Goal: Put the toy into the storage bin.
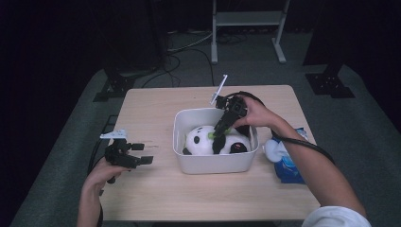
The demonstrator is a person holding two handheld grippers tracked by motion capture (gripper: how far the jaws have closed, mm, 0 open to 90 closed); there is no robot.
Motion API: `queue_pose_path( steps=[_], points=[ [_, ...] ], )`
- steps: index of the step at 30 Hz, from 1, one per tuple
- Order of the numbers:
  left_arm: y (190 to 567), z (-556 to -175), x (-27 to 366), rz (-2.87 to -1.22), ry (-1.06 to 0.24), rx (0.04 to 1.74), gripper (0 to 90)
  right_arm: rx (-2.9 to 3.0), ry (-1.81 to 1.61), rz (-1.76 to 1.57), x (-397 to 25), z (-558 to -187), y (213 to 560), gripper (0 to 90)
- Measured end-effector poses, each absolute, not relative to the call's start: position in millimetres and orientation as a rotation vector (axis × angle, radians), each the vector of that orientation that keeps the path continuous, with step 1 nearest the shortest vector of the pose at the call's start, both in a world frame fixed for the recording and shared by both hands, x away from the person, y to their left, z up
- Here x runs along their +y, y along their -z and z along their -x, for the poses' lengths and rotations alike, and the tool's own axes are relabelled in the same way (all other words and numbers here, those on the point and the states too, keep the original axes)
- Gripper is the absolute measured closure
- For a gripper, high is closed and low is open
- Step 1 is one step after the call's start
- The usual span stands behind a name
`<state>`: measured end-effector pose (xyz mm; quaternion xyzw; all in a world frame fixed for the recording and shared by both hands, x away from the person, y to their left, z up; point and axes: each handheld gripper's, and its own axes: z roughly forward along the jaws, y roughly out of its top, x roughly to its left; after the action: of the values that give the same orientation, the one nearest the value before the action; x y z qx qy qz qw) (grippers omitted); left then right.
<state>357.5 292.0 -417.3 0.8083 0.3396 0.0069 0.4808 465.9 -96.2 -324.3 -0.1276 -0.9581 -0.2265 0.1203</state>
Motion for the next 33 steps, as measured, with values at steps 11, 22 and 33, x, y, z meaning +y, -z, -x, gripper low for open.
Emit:
queue_pose_path(
  steps=[11, 22, 33],
  points=[
    [418.6, -358.4, 289.8, -1.973, -0.009, 0.828, 8.6, -2.759, 0.823, 0.42, -120.8, -461.7, 298.6, 53.2],
    [419.4, -356.8, 288.6, -1.984, -0.012, 0.826, 8.6, -2.75, 0.959, 0.479, -151.2, -452.3, 277.6, 50.2],
    [415.1, -354.6, 283.6, -1.985, -0.02, 0.811, 8.6, -2.727, 1.04, 0.537, -172.0, -443.6, 270.9, 48.8]
  ],
)
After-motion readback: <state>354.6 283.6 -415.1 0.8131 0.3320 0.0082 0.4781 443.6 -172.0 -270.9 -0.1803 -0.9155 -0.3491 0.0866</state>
